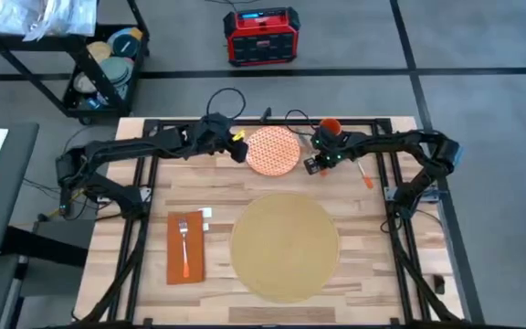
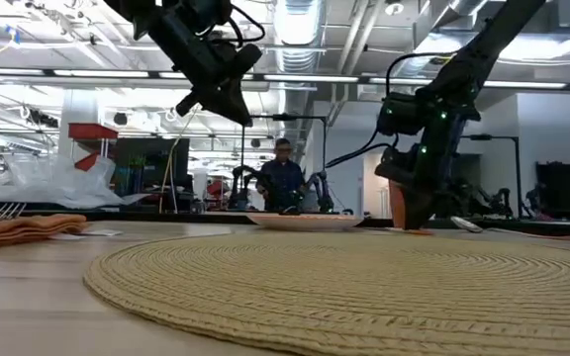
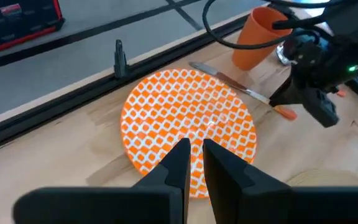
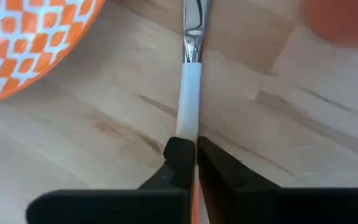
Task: Set table place
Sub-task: Put the orange table knife on top of the brown placemat
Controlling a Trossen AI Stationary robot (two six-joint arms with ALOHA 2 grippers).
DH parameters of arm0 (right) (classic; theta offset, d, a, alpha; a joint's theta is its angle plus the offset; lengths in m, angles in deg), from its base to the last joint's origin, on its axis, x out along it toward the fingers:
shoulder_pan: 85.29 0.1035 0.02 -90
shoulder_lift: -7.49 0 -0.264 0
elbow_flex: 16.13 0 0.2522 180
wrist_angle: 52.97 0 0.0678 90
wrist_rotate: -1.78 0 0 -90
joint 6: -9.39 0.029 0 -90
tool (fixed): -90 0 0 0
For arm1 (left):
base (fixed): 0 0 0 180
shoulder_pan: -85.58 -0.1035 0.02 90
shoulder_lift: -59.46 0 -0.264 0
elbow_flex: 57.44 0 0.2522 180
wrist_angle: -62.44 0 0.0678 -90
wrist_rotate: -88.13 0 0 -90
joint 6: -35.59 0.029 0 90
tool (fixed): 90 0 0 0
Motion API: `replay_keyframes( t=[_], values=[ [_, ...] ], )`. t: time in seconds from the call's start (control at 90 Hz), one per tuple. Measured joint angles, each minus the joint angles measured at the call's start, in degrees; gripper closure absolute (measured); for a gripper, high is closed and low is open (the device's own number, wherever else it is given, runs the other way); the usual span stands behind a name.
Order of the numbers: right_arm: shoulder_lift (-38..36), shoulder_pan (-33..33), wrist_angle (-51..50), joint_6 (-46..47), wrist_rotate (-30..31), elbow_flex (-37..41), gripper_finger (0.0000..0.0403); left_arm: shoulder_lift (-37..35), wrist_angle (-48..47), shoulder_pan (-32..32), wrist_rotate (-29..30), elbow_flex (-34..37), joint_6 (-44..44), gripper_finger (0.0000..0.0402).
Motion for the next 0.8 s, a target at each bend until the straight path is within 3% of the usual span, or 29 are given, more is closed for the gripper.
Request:
replay_keyframes(
  t=[0.411,0.644,0.8],
  values=[
    [-4.78,10.41,-7.89,8.00,-3.83,0.43,0.0403,0.04,-3.36,1.14,0.02,0.00,0.00,0.0377],
    [-7.37,18.61,-11.06,14.60,-2.96,0.39,0.0402,0.04,-3.40,4.09,-0.06,0.00,-1.51,0.0377],
    [-7.34,21.66,-11.16,16.61,-1.86,0.30,0.0402,1.15,-2.32,8.39,-5.18,0.00,-2.49,0.0377]
  ],
)
